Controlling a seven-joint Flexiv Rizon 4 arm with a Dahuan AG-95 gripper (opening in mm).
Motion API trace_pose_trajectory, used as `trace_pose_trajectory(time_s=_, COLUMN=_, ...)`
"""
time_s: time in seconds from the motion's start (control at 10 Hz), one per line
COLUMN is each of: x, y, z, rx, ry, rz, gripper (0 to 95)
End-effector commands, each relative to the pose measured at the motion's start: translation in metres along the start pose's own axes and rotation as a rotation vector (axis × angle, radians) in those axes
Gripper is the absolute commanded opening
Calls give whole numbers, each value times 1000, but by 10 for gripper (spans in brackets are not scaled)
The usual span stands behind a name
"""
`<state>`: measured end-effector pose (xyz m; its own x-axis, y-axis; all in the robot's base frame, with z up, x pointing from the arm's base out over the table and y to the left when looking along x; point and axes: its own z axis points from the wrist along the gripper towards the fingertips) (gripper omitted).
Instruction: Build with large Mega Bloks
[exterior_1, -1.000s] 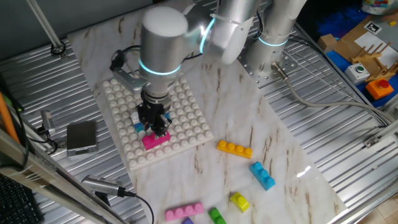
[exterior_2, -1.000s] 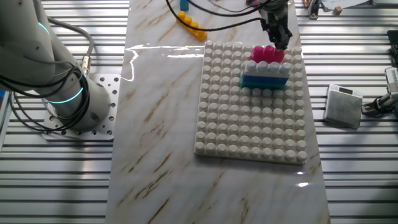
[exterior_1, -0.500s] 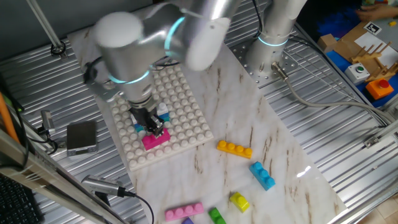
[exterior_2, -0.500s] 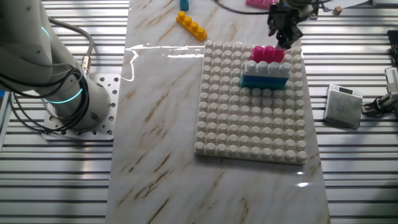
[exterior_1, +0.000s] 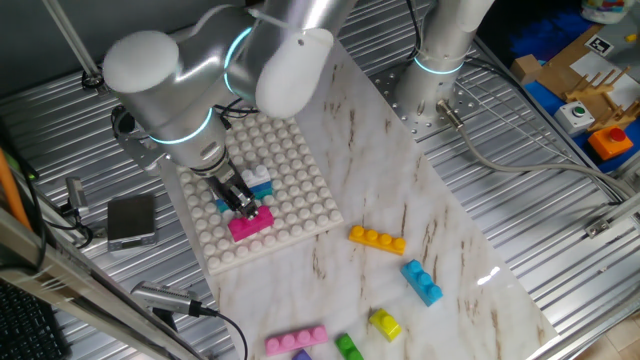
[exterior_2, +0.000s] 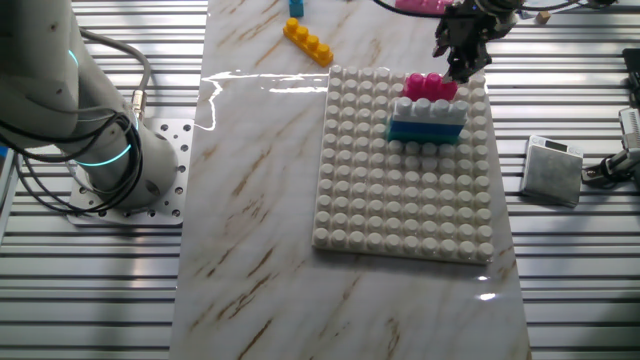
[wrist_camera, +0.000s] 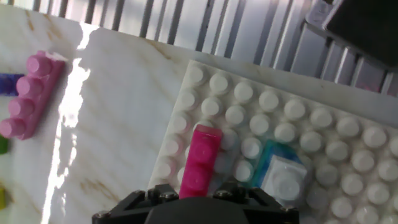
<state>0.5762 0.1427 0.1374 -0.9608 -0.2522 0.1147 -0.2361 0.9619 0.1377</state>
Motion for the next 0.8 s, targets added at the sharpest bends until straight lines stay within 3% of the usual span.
trace_pose_trajectory(time_s=0.1, x=4, y=-3, z=-2, rx=22, ry=-85, rz=74, gripper=570)
trace_pose_trajectory(time_s=0.5, x=1, y=-4, z=2, rx=24, ry=-148, rz=150, gripper=570)
trace_pose_trajectory(time_s=0.6, x=-1, y=-4, z=4, rx=22, ry=-150, rz=153, gripper=380)
trace_pose_trajectory(time_s=0.8, x=-2, y=-3, z=6, rx=24, ry=-142, rz=147, gripper=380)
